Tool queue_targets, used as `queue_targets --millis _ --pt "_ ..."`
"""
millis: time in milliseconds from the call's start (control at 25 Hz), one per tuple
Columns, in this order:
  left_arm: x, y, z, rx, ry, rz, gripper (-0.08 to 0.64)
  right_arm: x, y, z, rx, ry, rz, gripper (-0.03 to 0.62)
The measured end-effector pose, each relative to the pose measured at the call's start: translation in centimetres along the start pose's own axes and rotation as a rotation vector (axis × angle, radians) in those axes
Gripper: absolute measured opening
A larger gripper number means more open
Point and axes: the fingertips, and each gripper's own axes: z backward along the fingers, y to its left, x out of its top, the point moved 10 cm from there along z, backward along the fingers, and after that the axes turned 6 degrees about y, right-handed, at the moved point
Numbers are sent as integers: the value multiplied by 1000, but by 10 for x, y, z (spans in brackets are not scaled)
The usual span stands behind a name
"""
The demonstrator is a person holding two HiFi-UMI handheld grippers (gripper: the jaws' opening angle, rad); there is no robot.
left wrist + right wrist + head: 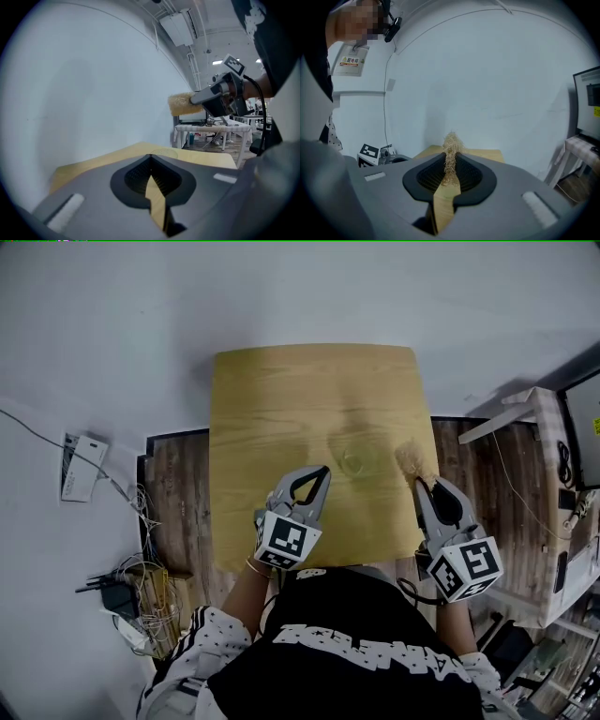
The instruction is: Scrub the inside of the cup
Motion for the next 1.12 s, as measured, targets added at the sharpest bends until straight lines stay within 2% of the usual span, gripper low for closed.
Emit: queue_targets --millis 120,320,480,800,1120 --pt "18 -10 11 28 -22 -16 2 0 -5 7 16 -30 -6 74" --pt "53 -27 20 44 -80 5 2 -2 -17 25 17 -71 0 72" --pt "71 -38 22 51 -116 -11 2 -1 -21 39 24 -97 -7 72" --pt "94 -59 29 80 -126 -85 2 -5 -27 61 39 -134 3 72" --pt "102 -71 40 75 -149 -75 2 -15 -25 72 46 -147 -5 72"
